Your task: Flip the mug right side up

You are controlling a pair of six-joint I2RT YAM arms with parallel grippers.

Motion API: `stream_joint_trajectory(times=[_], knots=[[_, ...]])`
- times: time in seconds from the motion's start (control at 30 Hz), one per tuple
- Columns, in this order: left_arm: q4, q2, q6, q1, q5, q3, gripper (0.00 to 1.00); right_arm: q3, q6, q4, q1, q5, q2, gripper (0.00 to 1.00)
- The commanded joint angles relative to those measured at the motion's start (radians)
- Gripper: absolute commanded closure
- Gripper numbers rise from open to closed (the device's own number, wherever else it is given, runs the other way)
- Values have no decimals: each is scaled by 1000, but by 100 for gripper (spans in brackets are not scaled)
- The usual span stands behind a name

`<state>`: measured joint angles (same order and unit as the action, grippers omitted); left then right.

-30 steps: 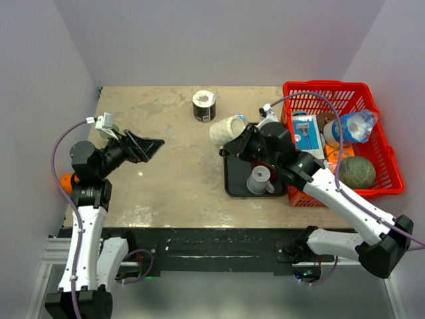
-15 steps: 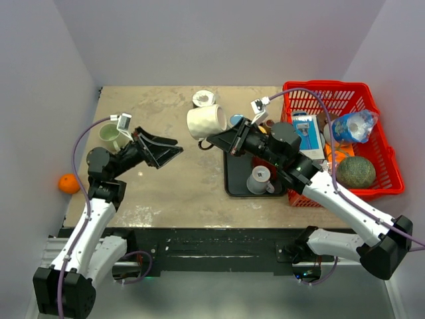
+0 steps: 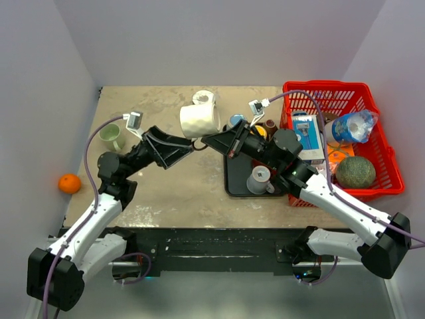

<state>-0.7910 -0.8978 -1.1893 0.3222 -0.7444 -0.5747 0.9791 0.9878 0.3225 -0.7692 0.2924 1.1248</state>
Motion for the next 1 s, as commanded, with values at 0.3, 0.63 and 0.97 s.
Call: stream_joint_trajectory(times=[0.3,0.63,0.97], knots=[[-40,-56,-90,118,148,1,30,-53,2,308,-16,56,-19,100],[-88,-44,-141,138,206,33,50,-89,-38,322,-18,76,-25,100],[-128,-72,-164,189,211,24,79,-134,-57,401,-31,77,-2,100]])
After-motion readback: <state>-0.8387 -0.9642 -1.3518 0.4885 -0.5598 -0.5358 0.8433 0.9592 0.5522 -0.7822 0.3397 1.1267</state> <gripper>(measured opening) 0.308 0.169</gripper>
